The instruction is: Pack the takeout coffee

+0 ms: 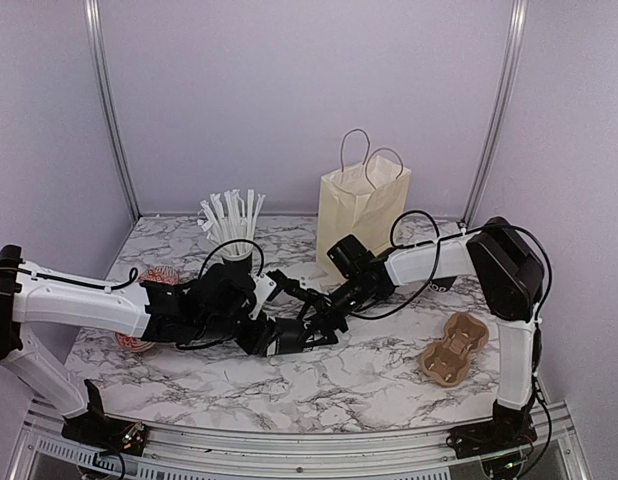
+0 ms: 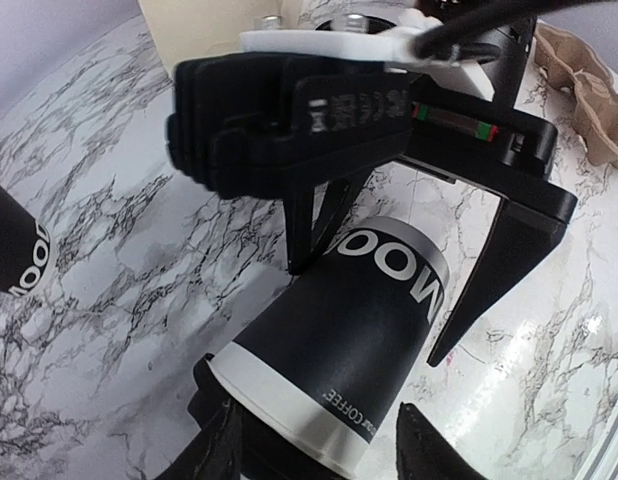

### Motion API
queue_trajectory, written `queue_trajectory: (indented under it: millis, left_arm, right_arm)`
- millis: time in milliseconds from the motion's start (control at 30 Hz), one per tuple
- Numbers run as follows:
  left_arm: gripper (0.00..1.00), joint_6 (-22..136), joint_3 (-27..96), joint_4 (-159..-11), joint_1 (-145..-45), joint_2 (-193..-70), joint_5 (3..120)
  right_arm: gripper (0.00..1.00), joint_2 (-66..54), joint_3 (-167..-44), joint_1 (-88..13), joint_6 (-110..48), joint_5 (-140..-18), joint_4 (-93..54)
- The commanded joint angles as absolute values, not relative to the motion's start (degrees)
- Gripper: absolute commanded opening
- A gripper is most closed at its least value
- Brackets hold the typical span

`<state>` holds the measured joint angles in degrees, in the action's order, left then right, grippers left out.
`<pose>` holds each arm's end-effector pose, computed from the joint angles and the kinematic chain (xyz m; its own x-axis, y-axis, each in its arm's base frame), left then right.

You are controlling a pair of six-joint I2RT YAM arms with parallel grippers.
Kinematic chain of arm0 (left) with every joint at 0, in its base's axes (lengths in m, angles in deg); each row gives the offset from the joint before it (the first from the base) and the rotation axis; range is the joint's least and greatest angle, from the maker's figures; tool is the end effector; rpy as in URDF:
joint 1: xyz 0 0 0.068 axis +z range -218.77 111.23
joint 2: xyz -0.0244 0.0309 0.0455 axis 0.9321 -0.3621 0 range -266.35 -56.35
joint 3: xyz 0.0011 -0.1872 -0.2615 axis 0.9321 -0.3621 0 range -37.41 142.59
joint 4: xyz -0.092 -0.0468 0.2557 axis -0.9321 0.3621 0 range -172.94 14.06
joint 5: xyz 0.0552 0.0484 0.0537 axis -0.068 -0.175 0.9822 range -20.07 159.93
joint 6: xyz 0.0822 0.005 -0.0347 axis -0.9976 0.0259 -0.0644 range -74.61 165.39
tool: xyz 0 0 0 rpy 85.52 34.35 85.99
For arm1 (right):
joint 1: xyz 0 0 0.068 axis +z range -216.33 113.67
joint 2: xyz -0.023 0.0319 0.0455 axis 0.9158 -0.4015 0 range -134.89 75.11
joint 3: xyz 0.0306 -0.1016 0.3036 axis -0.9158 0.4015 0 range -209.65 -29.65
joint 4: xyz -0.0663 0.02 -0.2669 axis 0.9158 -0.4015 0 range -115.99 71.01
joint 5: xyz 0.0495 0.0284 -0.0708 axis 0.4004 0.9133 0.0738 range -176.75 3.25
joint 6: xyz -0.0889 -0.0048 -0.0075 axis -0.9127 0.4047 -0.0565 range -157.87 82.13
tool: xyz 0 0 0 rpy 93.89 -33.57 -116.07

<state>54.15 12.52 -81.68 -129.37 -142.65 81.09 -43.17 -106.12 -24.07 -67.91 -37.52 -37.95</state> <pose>0.1927 -0.3107 0.2281 -0.4150 0.4321 -0.8007 0.7246 0.6891 -0.0037 0.3031 0.3567 0.1515 -0.2023 -0.6254 -0.7536 -0.9404 -0.0907 0.3277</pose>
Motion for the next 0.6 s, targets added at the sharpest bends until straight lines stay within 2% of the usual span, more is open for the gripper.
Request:
queue_trajectory:
  millis: [0,100,200,367,467,567]
  left_arm:
    - [0.63,56.8,10.8,-78.1,-130.5,-136.7,83.6]
    - [0.74,60.4,7.9,-77.5,-130.7,-132.1,85.6]
    - [0.79,64.9,4.7,-78.3,-130.7,-129.7,86.5]
    - [0.80,71.4,2.3,-81.5,-130.0,-131.1,88.1]
    - [0.79,74.5,1.6,-85.0,-128.7,-132.8,86.6]
    - [0.74,76.0,1.8,-86.9,-127.8,-134.3,85.5]
  right_arm:
    - [0.86,-42.5,-107.9,-23.6,-72.7,-40.5,-42.9]
    - [0.86,-43.0,-108.3,-23.0,-73.1,-43.6,-43.5]
    - [0.80,-44.0,-109.3,-22.0,-72.3,-46.9,-42.9]
    - [0.72,-45.0,-109.6,-20.8,-70.9,-48.5,-41.2]
    - [0.70,-45.0,-109.3,-20.8,-70.2,-49.1,-40.8]
    - [0.70,-44.6,-109.0,-20.8,-69.7,-49.1,-40.4]
